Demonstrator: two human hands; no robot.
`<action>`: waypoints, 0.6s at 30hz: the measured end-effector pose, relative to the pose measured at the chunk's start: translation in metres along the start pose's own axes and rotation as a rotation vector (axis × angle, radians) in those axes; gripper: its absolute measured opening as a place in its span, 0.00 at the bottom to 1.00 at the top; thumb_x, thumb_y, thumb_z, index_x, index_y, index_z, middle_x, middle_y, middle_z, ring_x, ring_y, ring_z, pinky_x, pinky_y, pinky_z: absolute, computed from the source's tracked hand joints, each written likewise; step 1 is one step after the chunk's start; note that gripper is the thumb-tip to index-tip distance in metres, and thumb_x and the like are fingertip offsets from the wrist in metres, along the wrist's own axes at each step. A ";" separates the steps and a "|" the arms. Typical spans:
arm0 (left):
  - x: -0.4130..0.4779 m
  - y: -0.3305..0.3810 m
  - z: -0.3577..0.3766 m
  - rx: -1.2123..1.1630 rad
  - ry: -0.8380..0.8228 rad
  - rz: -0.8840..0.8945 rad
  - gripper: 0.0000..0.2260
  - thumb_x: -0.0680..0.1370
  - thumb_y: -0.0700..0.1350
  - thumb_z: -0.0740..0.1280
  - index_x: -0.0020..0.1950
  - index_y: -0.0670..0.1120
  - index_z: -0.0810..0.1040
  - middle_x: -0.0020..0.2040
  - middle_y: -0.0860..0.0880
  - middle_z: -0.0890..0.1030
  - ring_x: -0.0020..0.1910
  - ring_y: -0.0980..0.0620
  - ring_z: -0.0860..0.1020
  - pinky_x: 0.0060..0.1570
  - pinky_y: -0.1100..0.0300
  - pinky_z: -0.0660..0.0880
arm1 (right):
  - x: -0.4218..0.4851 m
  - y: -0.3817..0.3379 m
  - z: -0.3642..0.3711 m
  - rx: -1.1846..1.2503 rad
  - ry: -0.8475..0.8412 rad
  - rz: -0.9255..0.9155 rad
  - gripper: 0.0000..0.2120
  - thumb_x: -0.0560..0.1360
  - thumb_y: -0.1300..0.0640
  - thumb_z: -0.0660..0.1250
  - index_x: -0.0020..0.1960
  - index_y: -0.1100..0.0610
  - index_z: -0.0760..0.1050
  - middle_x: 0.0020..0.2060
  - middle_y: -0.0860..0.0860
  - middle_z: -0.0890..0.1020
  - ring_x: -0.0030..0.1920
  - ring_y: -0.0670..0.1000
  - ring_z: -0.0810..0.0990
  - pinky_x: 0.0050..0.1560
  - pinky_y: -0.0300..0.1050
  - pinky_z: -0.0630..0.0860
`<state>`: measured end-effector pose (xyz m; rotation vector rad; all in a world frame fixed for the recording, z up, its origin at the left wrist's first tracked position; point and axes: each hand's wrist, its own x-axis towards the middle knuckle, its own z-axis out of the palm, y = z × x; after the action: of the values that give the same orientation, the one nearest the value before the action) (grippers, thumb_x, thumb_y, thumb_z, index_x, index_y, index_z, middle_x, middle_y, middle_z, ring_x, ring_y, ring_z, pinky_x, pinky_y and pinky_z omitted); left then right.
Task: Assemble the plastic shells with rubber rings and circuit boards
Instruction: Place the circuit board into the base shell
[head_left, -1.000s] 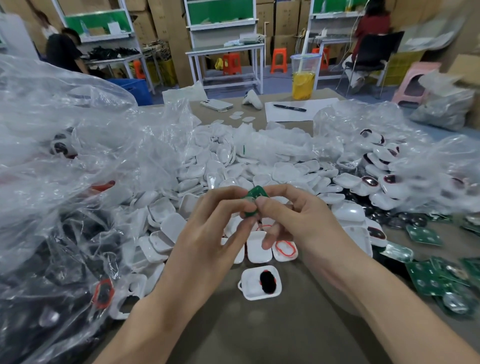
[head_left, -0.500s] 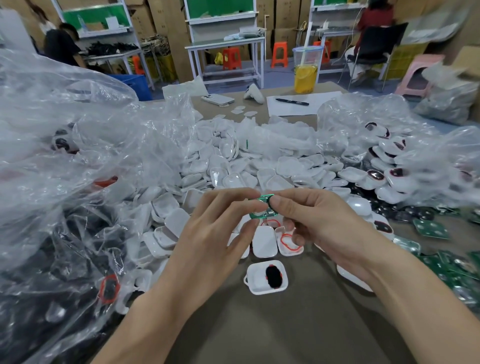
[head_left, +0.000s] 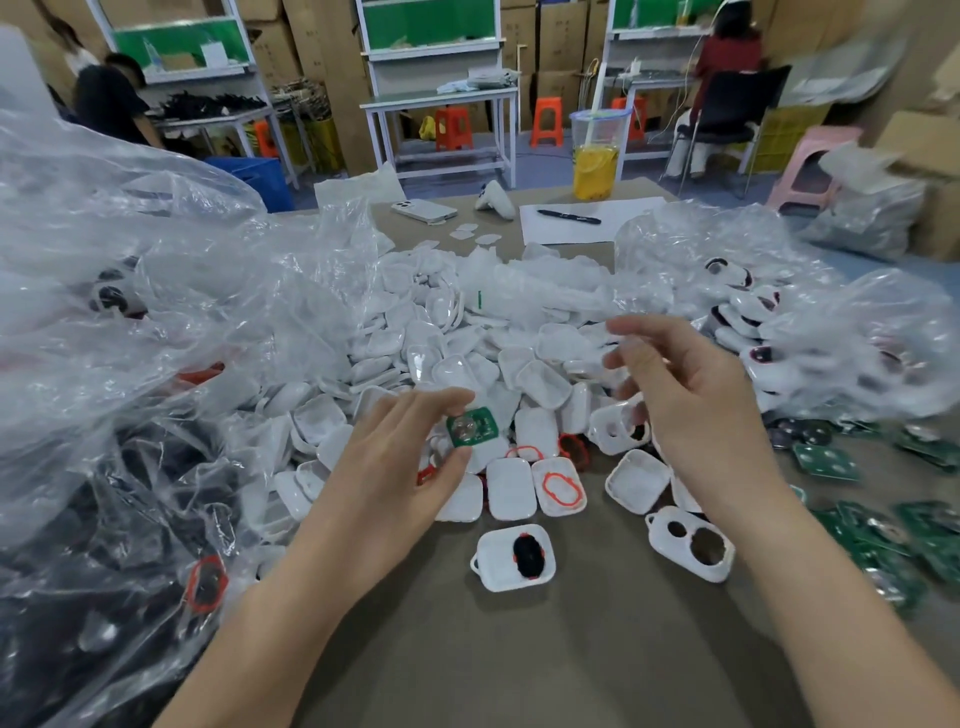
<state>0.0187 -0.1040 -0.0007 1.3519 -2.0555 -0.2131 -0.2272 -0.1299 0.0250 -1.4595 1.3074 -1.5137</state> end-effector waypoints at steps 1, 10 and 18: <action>0.000 -0.002 -0.001 0.030 -0.011 0.006 0.16 0.79 0.50 0.66 0.66 0.59 0.72 0.57 0.68 0.74 0.64 0.59 0.70 0.64 0.62 0.68 | -0.001 0.003 -0.002 -0.074 0.065 -0.037 0.11 0.82 0.55 0.62 0.52 0.42 0.80 0.42 0.42 0.84 0.39 0.42 0.80 0.36 0.33 0.75; 0.001 -0.009 0.000 0.092 -0.040 -0.012 0.11 0.81 0.53 0.64 0.60 0.56 0.80 0.58 0.64 0.74 0.63 0.59 0.68 0.64 0.59 0.66 | 0.024 0.014 0.000 -0.619 0.017 -0.166 0.18 0.81 0.58 0.60 0.69 0.49 0.74 0.62 0.48 0.76 0.64 0.51 0.70 0.62 0.38 0.64; 0.009 -0.010 0.003 0.001 0.153 -0.081 0.13 0.81 0.58 0.56 0.59 0.60 0.78 0.57 0.68 0.73 0.63 0.64 0.68 0.54 0.67 0.69 | 0.104 0.008 0.016 -0.786 -0.174 -0.064 0.22 0.82 0.59 0.57 0.76 0.52 0.66 0.71 0.55 0.70 0.68 0.59 0.69 0.66 0.53 0.69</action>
<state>0.0223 -0.1174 -0.0039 1.4092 -1.8770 -0.1392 -0.2305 -0.2323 0.0483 -2.0606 1.8639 -0.8909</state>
